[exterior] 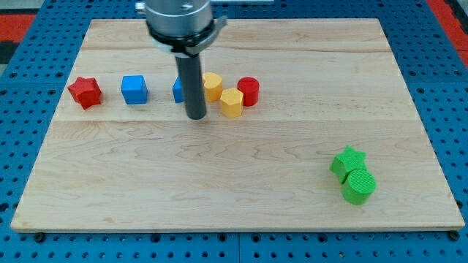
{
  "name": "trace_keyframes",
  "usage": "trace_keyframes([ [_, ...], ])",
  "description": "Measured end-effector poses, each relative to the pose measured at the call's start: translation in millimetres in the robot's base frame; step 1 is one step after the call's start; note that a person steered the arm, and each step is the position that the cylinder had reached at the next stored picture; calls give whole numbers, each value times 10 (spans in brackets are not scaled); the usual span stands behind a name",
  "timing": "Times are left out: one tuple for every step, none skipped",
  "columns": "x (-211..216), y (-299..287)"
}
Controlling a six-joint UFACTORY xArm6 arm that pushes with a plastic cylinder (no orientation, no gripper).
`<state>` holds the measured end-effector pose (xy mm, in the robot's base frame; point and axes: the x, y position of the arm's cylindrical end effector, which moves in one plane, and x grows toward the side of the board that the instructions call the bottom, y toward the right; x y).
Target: Place the yellow hexagon to the left of the red circle
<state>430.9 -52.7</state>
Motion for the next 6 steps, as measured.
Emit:
trace_keyframes([
  [0, 300],
  [20, 738],
  [21, 1168],
  [22, 1487],
  [210, 777],
  [178, 312],
])
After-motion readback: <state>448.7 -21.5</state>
